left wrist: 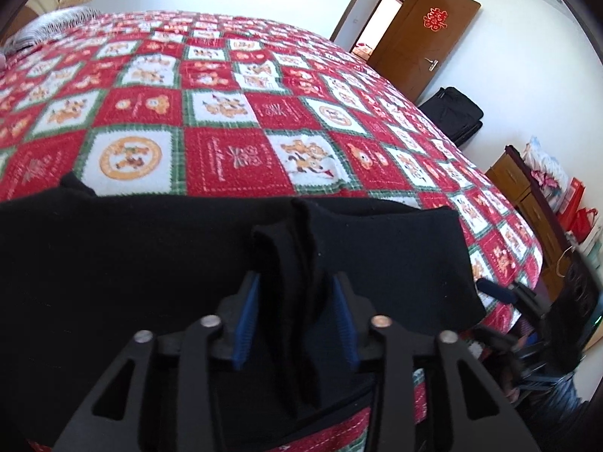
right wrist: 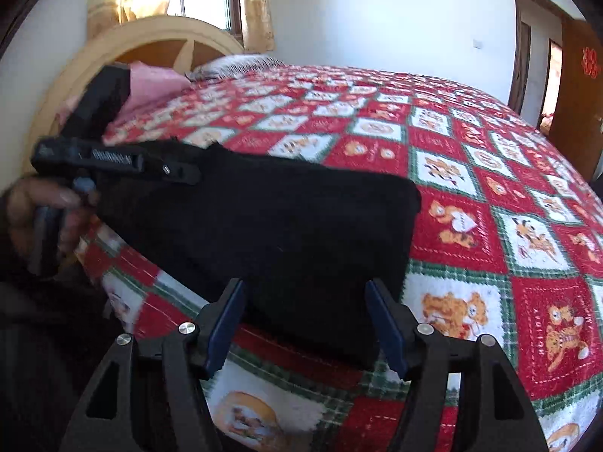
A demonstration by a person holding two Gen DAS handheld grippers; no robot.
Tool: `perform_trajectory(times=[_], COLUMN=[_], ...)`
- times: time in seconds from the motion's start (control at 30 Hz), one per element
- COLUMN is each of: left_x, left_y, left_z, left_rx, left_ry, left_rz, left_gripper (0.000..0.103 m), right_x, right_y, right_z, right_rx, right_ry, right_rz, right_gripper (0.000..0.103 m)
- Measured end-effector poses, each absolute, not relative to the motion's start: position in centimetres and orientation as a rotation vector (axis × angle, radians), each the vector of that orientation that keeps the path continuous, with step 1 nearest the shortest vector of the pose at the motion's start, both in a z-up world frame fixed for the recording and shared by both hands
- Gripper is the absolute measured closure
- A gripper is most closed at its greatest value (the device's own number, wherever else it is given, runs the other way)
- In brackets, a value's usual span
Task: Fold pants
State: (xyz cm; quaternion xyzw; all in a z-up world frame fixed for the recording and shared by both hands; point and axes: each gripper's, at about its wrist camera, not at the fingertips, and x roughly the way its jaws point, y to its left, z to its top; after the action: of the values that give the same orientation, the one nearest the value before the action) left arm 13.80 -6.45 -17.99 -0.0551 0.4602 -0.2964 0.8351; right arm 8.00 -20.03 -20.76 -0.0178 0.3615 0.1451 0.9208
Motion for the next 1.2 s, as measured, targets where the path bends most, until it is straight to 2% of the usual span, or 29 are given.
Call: perform_trajectory(times=[0.03,0.2,0.3,0.37,0.6,0.83,1.2], left_x=[13.7,13.9,13.7,13.8,13.9,14.4,14.6], left_y=[-6.4,-5.9,-5.5,-5.1,-2.5,5.2,22.4], left_z=[-17.9,-17.7,-17.5,-17.5,-16.2,-14.9,-17.5], left_rx=[-0.111,-0.127,-0.121,-0.125,-0.106,-0.011,-0.142], left_ry=[0.966,0.956,0.942,0.939,0.901,0.841,0.798], left_rz=[-0.626,-0.619,-0.608,-0.603,-0.567,-0.393,-0.005], left_gripper=[0.046,0.043,0.034,0.033,0.033,0.029,0.029], right_x=[8.1,10.9,14.5,17.2,14.6,13.1,11.5], right_y=[-20.2,-20.8,-21.8,-22.5,-21.8,-17.9,-9.1], right_z=[-20.2,-17.9,-18.8,-21.3,-19.4,-16.8,-20.2], right_rx=[-0.010,0.060,0.109,0.125,0.076,0.039,-0.174], right_ry=[0.728,0.659,0.739,0.892,0.761,0.687,0.730], right_rz=[0.313,0.329,0.273,0.234,0.220,0.314,0.464], right_gripper=[0.036,0.035,0.033,0.032,0.032,0.032,0.032])
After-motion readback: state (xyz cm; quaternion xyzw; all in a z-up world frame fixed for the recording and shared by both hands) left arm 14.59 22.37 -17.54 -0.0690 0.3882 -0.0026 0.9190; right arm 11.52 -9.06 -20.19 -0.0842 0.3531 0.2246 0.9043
